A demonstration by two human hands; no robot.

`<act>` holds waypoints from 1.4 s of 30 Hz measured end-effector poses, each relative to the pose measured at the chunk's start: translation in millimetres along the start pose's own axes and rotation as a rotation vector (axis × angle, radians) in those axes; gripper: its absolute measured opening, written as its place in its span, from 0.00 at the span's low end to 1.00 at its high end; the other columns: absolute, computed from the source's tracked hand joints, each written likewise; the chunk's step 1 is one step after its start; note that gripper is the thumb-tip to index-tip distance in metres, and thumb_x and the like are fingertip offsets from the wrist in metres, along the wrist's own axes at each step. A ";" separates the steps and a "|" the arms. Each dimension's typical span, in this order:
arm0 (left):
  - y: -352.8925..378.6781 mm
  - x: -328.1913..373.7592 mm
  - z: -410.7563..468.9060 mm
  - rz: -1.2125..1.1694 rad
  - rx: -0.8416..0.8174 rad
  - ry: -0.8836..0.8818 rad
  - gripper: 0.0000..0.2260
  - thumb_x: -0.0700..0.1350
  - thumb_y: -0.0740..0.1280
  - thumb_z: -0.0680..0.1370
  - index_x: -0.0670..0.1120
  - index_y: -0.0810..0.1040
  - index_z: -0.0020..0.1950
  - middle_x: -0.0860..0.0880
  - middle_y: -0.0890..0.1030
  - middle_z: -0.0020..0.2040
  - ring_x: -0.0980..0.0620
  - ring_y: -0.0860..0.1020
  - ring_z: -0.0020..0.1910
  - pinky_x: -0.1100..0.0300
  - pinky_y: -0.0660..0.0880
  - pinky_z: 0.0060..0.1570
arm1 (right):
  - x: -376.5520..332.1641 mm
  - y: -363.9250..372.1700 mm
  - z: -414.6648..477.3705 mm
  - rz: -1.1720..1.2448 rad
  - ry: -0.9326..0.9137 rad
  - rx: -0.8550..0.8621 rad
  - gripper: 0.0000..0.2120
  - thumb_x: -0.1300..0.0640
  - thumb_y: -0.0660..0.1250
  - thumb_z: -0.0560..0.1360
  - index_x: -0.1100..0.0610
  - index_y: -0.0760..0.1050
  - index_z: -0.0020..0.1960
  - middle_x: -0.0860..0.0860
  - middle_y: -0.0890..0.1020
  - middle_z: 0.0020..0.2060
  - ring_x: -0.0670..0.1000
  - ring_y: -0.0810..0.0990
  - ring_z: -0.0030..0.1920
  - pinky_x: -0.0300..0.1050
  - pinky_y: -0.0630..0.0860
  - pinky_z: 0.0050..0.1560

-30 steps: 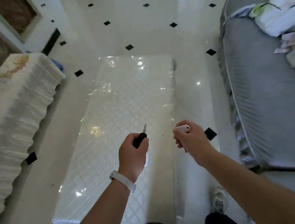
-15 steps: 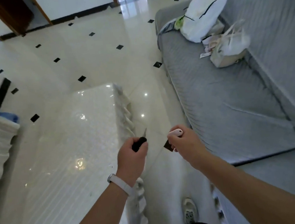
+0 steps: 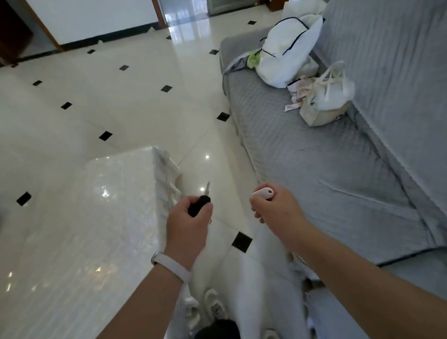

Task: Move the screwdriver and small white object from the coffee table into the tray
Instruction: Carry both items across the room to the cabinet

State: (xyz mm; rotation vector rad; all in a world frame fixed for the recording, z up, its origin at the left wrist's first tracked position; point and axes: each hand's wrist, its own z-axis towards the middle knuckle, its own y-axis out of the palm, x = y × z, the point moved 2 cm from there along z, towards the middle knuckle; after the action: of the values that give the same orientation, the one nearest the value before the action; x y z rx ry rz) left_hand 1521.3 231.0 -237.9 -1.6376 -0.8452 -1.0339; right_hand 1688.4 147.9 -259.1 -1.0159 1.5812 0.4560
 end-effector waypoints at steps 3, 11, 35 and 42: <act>3.2 -2.3 33.8 -0.026 -0.007 -0.008 0.02 0.42 0.70 0.74 0.45 0.79 0.44 0.48 0.80 0.36 0.56 0.77 0.33 0.66 0.73 0.31 | -9.4 9.3 30.7 0.001 -0.006 0.018 0.07 0.58 0.63 0.71 0.60 0.77 0.42 0.53 0.79 0.33 0.47 0.78 0.31 0.46 0.75 0.35; -32.6 7.9 176.5 -0.066 -0.021 0.009 0.02 0.40 0.69 0.74 0.42 0.78 0.44 0.46 0.78 0.36 0.59 0.74 0.29 0.71 0.70 0.26 | -63.1 79.2 135.8 -0.013 0.010 0.044 0.04 0.63 0.64 0.72 0.62 0.76 0.42 0.52 0.78 0.32 0.49 0.76 0.31 0.47 0.74 0.35; -29.5 83.5 514.3 -0.073 0.008 0.018 0.03 0.39 0.69 0.74 0.40 0.78 0.45 0.48 0.77 0.33 0.61 0.73 0.23 0.68 0.69 0.22 | -188.4 158.2 447.7 0.076 -0.030 0.020 0.04 0.63 0.63 0.71 0.61 0.77 0.41 0.53 0.79 0.31 0.48 0.76 0.30 0.41 0.73 0.31; 9.0 127.0 623.6 0.003 0.059 -0.001 0.03 0.42 0.69 0.73 0.43 0.78 0.44 0.48 0.78 0.35 0.55 0.74 0.31 0.67 0.72 0.29 | -227.0 161.6 566.6 0.039 -0.042 -0.076 0.05 0.61 0.62 0.69 0.59 0.76 0.39 0.52 0.79 0.31 0.48 0.77 0.29 0.46 0.74 0.32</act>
State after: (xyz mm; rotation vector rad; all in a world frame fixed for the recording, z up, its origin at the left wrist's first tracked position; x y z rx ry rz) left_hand 1724.2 834.0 -220.2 -1.5898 -0.8663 -0.9973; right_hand 1892.4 745.3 -243.3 -1.0281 1.5584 0.5644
